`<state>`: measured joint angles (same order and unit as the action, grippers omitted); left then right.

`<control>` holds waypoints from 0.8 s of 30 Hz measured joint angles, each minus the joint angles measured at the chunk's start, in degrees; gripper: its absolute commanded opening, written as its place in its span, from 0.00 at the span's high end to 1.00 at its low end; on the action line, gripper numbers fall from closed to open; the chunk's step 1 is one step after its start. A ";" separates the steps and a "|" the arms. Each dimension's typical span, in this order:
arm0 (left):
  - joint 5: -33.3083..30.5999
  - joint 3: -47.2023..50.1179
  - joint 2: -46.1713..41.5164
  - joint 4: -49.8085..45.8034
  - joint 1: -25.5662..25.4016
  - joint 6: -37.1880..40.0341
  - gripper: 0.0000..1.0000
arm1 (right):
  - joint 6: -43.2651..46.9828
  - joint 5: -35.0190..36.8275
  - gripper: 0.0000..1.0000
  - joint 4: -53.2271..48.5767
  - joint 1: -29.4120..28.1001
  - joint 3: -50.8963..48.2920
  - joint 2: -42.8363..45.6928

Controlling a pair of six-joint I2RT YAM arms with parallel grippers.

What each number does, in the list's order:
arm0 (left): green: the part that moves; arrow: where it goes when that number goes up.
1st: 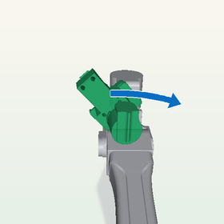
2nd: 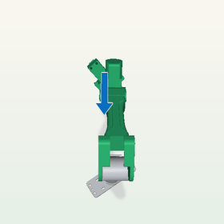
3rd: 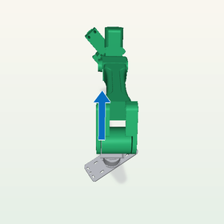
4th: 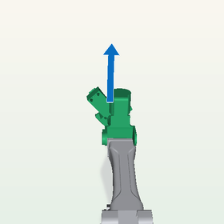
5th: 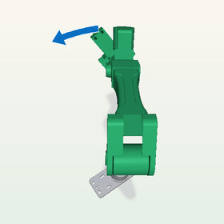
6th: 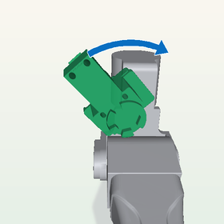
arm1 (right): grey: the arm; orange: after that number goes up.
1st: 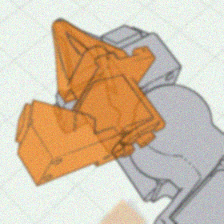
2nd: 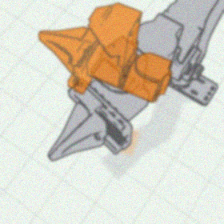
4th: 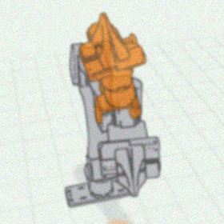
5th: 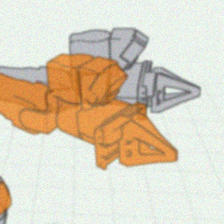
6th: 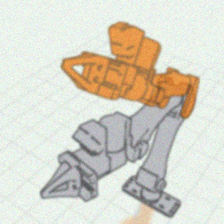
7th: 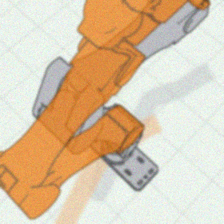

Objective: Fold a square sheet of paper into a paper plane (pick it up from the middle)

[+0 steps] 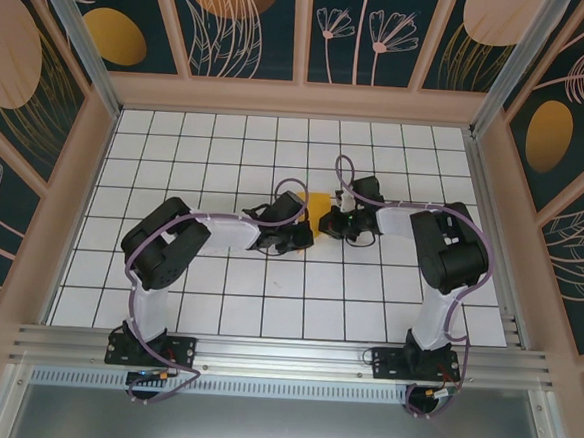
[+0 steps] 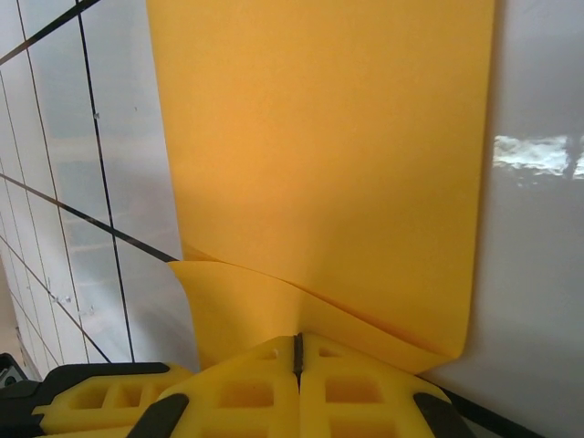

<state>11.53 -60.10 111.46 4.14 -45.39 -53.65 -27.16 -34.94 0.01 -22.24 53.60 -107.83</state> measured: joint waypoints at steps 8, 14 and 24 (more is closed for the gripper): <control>0.68 6.64 -4.26 2.71 -0.02 0.02 0.92 | 0.00 -0.09 0.98 0.00 -0.04 0.00 -0.04; 0.85 8.70 -6.21 2.01 -0.07 0.50 0.92 | -0.17 -0.35 0.98 0.00 -0.04 0.00 -0.11; -2.69 9.25 -12.39 -8.37 -0.50 1.46 0.83 | -3.08 1.38 0.97 -0.02 -1.31 0.02 0.35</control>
<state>8.84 -50.85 99.07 -4.23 -45.89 -52.18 -30.24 -33.56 -0.01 -23.55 53.63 -107.48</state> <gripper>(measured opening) 0.138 0.029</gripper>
